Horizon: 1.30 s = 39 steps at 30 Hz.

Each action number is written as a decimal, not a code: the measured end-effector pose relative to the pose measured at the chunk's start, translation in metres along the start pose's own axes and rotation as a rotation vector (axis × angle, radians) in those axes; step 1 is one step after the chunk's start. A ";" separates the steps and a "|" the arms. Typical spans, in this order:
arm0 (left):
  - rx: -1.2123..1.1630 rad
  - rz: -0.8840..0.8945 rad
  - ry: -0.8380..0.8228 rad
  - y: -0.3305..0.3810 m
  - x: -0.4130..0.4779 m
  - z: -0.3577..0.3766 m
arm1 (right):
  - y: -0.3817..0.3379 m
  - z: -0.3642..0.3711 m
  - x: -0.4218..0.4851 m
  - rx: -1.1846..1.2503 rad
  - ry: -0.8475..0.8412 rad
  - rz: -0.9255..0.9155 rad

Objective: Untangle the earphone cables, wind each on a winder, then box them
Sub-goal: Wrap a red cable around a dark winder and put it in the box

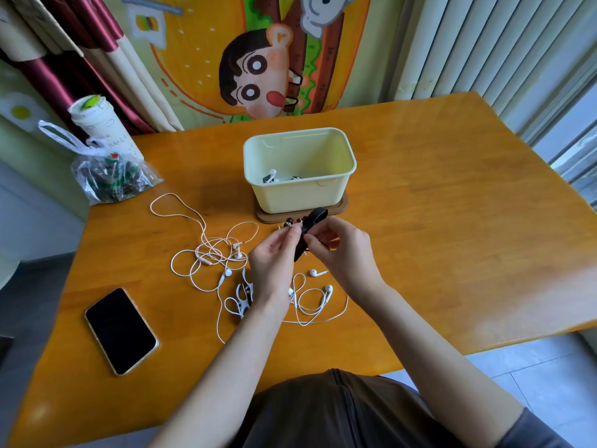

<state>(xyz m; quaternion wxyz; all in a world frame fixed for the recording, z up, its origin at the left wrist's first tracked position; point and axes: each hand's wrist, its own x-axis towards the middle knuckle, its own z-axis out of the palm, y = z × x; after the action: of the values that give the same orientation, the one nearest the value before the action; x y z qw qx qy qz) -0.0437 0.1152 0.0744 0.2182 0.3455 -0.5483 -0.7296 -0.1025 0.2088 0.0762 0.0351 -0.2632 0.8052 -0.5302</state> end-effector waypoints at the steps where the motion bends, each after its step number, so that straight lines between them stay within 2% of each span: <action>1: -0.015 -0.006 0.007 0.001 0.000 0.000 | 0.000 0.001 0.000 0.011 0.007 -0.003; 7: -0.052 0.013 0.013 0.006 -0.002 0.002 | 0.002 0.006 0.003 0.022 0.053 -0.014; 13: -0.121 -0.014 0.013 0.006 -0.001 0.006 | 0.001 0.011 0.002 0.297 0.109 0.216; 22: -0.142 0.037 -0.020 0.008 0.001 0.003 | -0.002 0.010 0.000 0.369 0.072 0.211; 28: -0.183 -0.027 -0.043 0.009 0.006 -0.002 | -0.002 0.006 0.003 0.360 0.025 0.205; 33: -0.061 -0.036 -0.230 0.012 0.009 -0.010 | 0.002 0.002 0.002 0.365 -0.008 0.212; 39: 0.030 -0.030 -0.218 0.015 0.008 -0.013 | -0.001 -0.001 0.002 0.373 -0.038 0.212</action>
<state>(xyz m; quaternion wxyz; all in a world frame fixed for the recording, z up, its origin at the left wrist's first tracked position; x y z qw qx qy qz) -0.0402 0.0965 0.0843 0.1411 0.2757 -0.5744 -0.7577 -0.1041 0.2086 0.0781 0.1538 -0.1759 0.7157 -0.6582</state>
